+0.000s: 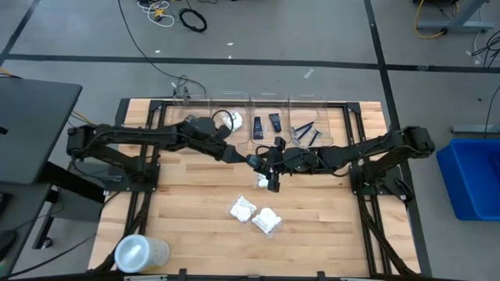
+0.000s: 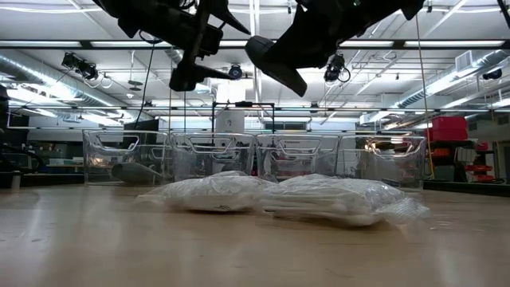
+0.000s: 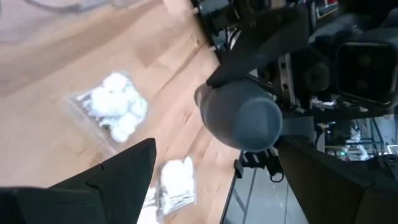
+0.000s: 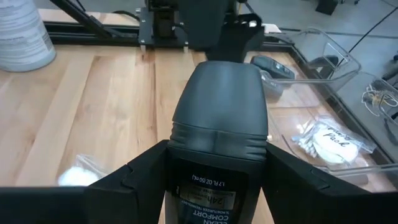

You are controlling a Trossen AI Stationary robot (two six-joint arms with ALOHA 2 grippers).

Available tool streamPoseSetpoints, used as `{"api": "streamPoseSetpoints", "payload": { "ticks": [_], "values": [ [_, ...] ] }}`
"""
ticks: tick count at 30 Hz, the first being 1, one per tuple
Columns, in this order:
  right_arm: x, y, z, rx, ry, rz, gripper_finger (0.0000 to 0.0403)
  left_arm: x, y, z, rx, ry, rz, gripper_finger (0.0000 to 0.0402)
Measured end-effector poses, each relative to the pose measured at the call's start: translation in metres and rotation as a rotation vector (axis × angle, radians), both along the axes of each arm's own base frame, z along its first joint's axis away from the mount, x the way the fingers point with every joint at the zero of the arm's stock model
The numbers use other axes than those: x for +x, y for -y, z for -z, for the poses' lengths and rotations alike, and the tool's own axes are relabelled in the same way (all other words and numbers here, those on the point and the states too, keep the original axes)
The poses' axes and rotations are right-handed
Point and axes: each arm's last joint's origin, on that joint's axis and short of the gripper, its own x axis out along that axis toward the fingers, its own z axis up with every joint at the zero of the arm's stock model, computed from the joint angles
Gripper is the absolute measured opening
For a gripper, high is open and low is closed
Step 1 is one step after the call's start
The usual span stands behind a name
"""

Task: Pick & Place Travel size toiletries
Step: Put the gray deodorant into the left transparent bin

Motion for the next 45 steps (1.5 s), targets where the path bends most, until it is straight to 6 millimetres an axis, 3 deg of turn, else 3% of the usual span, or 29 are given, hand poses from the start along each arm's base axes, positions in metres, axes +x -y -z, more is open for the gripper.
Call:
{"api": "streamPoseSetpoints", "payload": {
  "ticks": [9, 15, 21, 29, 37, 45],
  "values": [
    [0.0, 0.001, 0.001, 0.016, -0.006, -0.016, 0.0234, 0.018, 0.008, 0.013, -0.052, 0.015, 0.014, 0.0348],
    [-0.001, 0.001, 0.003, 0.025, -0.034, -0.039, 0.0224, 0.019, 0.009, 0.012, -0.061, 0.025, -0.003, 0.0348],
    [-0.002, 0.001, 0.005, 0.028, -0.056, -0.034, 0.0238, 0.02, 0.014, 0.012, -0.106, 0.012, -0.041, 0.0348],
    [-0.002, 0.005, 0.005, 0.026, -0.055, -0.024, 0.0224, 0.026, 0.022, -0.003, -0.027, -0.093, -0.059, 0.0348],
    [-0.002, 0.005, 0.004, 0.03, -0.049, -0.028, 0.024, 0.043, 0.02, -0.001, -0.026, -0.121, -0.059, 0.0348],
    [-0.003, 0.005, 0.006, 0.031, -0.07, -0.027, 0.0224, 0.056, 0.02, 0.001, -0.018, -0.122, -0.061, 0.0348]
  ]
}}
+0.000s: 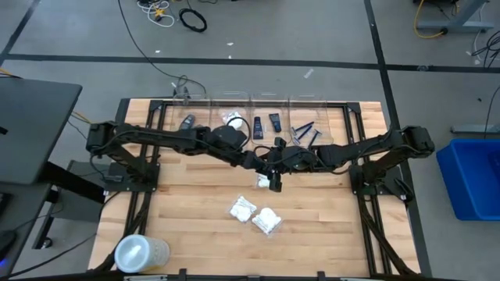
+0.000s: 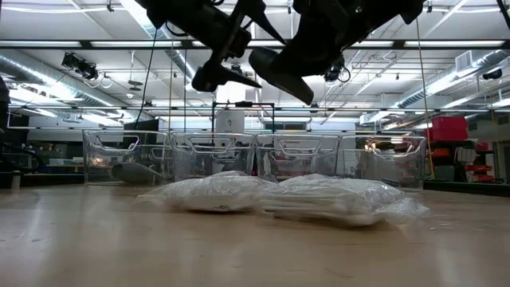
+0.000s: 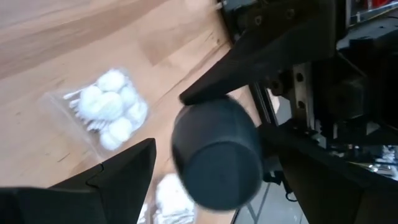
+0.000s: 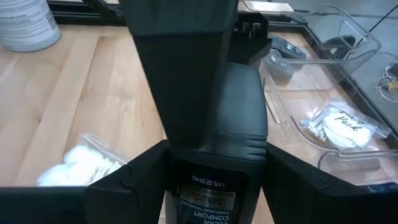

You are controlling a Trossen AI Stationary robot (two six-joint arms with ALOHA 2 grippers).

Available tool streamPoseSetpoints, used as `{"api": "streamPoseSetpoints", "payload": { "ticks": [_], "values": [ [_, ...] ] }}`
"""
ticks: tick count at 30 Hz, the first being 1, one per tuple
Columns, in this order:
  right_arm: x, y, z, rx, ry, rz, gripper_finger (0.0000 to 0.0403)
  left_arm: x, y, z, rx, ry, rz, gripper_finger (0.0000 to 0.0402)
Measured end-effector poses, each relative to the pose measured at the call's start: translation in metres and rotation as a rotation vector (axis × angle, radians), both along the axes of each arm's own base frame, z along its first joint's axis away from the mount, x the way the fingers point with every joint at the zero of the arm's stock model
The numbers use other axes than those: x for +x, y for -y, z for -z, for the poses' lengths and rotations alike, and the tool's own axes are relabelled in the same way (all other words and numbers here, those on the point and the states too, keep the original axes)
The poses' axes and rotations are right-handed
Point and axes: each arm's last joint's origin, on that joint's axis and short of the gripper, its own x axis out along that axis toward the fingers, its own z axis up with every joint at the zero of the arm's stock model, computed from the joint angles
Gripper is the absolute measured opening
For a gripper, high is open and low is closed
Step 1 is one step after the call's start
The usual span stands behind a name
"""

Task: Pick & Place Travel size toiletries
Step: Put the gray deodorant into the left transparent bin

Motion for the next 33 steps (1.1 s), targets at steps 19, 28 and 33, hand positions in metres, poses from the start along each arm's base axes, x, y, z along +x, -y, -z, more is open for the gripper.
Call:
{"api": "streamPoseSetpoints", "payload": {
  "ticks": [19, 28, 33],
  "values": [
    [0.0, 0.0008, 0.0001, -0.003, -0.001, 0.001, 0.023, 0.001, -0.0008, -0.0004, 0.007, 0.006, -0.025, 0.0295],
    [0.0001, 0.0018, 0.0, 0.0, 0.0, 0.006, 0.0228, 0.0009, -0.0009, -0.0004, 0.014, 0.005, -0.024, 0.0246],
    [0.0001, 0.0019, -0.0001, 0.0, 0.0, 0.006, 0.0228, 0.0008, -0.0009, -0.0001, 0.015, 0.003, -0.024, 0.0215]
  ]
}}
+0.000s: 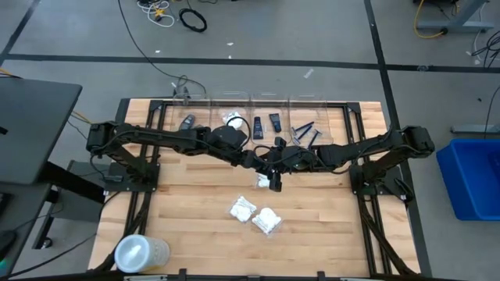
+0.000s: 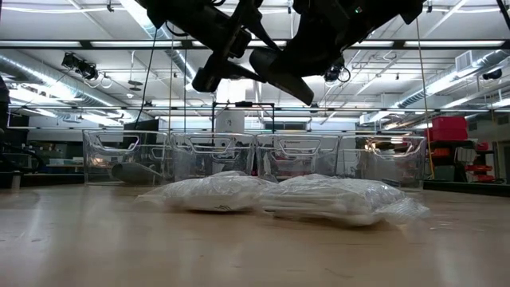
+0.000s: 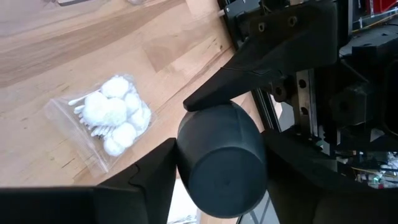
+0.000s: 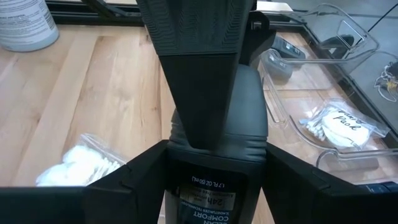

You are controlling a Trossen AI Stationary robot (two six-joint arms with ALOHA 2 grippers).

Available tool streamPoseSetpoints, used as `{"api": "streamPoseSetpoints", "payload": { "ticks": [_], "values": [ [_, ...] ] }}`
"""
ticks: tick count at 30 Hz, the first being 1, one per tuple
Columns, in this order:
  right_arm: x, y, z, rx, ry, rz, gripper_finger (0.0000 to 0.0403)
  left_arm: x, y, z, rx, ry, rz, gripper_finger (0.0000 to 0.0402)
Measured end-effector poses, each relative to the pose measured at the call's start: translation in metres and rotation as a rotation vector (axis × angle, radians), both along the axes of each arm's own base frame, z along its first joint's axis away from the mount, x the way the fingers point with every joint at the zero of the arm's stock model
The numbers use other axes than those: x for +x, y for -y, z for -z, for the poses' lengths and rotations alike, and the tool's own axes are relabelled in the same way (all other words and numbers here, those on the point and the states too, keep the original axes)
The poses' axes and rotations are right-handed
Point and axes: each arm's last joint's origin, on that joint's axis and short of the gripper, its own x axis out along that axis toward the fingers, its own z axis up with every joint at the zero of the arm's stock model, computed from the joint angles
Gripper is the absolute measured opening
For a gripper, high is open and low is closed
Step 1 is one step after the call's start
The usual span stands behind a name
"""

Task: Pick & Place Travel size toiletries
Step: Put the gray deodorant into the left transparent bin

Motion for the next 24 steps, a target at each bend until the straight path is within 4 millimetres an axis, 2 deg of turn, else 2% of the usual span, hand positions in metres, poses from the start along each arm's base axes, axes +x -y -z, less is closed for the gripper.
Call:
{"api": "streamPoseSetpoints", "payload": {
  "ticks": [6, 14, 24],
  "values": [
    [0.0, 0.0, 0.0, 0.0, 0.0, 0.0, 0.0242, 0.0, -0.0001, -0.0002, 0.002, 0.002, -0.002, 0.0215],
    [0.0, 0.0, -0.0001, 0.0, 0.001, 0.001, 0.0226, 0.0, -0.0001, -0.0002, 0.008, 0.002, 0.0, 0.0212],
    [0.0001, -0.0001, -0.0003, -0.001, 0.003, -0.003, 0.0259, 0.0002, -0.0003, -0.0012, 0.01, 0.011, -0.004, 0.0212]
  ]
}}
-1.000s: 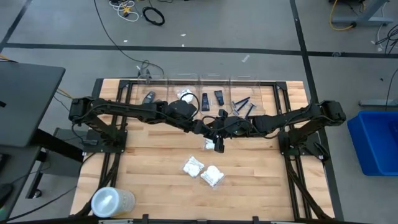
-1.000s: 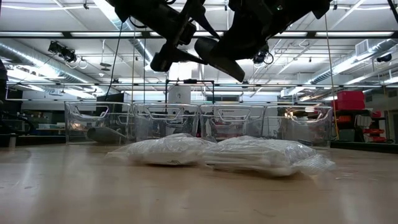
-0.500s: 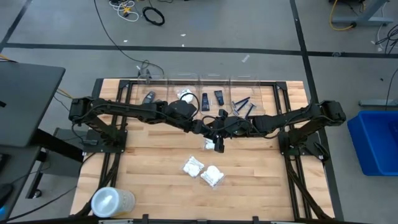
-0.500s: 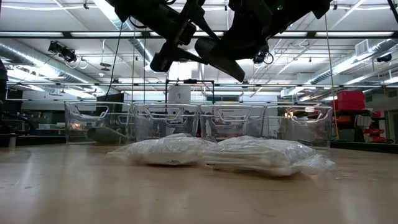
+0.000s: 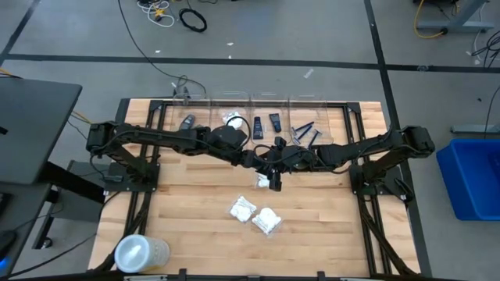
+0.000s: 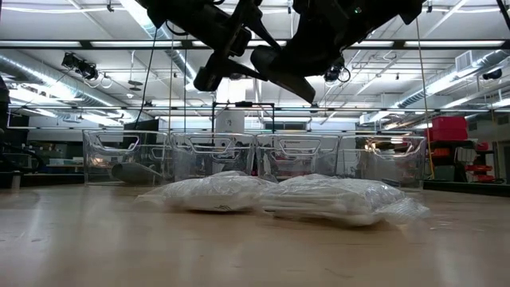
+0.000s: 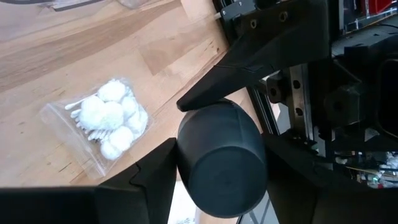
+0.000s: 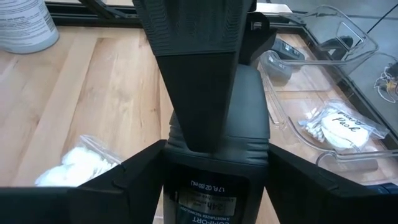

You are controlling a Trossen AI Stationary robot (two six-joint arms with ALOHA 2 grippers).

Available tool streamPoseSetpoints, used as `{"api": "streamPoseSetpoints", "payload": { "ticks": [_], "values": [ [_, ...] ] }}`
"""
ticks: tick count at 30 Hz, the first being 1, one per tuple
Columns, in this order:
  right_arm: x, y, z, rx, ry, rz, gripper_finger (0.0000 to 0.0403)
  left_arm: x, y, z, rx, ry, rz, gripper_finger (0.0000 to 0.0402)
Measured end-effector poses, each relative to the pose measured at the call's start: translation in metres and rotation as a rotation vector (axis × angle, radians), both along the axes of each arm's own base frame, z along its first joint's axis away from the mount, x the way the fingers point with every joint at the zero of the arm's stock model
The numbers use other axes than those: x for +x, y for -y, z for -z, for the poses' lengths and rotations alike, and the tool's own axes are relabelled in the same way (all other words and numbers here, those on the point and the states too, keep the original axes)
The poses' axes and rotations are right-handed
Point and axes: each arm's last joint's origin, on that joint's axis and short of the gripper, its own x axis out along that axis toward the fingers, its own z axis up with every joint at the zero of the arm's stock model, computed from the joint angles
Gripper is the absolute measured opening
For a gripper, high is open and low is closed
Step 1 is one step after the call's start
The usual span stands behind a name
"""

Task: Pick & Place Travel size toiletries
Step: Put the gray deodorant into the left transparent bin

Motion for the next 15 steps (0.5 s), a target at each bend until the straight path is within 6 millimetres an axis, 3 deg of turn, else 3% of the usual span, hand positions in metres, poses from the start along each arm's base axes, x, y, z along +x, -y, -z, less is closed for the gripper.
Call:
{"api": "streamPoseSetpoints", "payload": {
  "ticks": [7, 15],
  "values": [
    [0.0, 0.0, 0.0, 0.008, 0.001, 0.005, 0.0259, -0.0002, 0.0, 0.0003, -0.003, -0.004, -0.003, 0.0214],
    [-0.0014, 0.0, -0.0032, 0.067, 0.023, 0.038, 0.0297, -0.0003, 0.0, 0.0005, 0.001, -0.006, 0.0, 0.0213]
  ]
}}
